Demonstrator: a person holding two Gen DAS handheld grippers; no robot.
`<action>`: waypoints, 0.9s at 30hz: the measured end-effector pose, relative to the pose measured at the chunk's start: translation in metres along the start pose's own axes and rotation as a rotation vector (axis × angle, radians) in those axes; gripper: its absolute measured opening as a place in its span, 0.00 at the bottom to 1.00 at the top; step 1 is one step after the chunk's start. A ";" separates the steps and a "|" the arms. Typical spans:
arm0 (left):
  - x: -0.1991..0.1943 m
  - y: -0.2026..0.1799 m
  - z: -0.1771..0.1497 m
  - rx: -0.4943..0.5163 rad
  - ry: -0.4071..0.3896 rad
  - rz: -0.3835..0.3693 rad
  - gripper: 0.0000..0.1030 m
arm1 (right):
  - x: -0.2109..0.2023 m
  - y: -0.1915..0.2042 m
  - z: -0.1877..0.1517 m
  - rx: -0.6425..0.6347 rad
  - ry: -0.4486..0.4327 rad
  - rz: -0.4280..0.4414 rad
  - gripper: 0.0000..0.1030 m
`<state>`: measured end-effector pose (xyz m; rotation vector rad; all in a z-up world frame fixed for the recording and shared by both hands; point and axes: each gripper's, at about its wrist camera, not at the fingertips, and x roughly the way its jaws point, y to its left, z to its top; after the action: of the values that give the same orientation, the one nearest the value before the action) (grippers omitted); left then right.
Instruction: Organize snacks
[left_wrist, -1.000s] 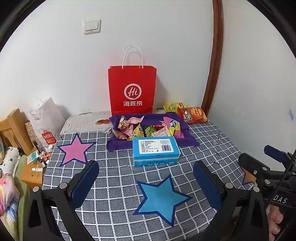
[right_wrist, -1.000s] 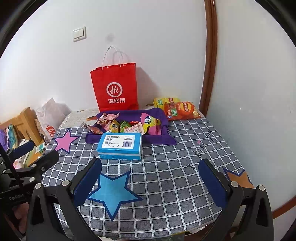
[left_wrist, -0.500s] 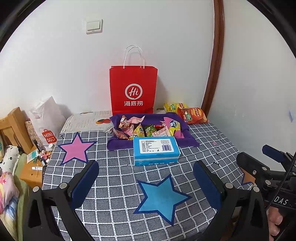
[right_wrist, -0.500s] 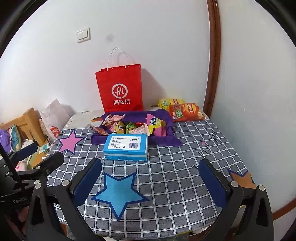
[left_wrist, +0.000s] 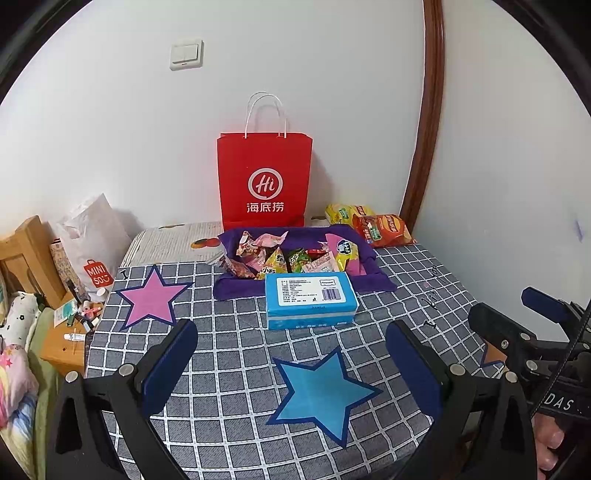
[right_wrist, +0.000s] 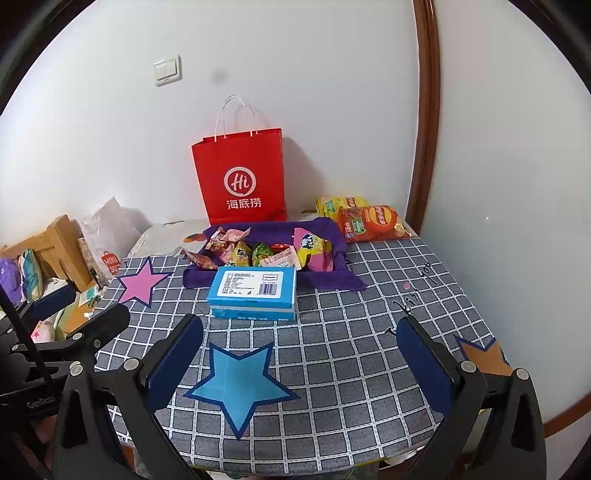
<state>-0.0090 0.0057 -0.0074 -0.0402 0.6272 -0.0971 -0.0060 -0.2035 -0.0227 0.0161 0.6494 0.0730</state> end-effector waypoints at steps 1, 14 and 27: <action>0.000 0.000 0.000 0.000 0.000 0.000 1.00 | -0.001 0.001 -0.001 -0.001 -0.001 0.000 1.00; -0.003 0.002 0.000 -0.009 -0.001 0.004 1.00 | -0.001 0.000 -0.002 0.004 0.001 0.000 1.00; -0.003 0.003 0.000 -0.010 -0.001 0.002 1.00 | -0.001 0.001 -0.004 -0.003 0.001 -0.001 1.00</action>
<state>-0.0108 0.0092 -0.0057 -0.0498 0.6264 -0.0920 -0.0092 -0.2028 -0.0250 0.0131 0.6503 0.0730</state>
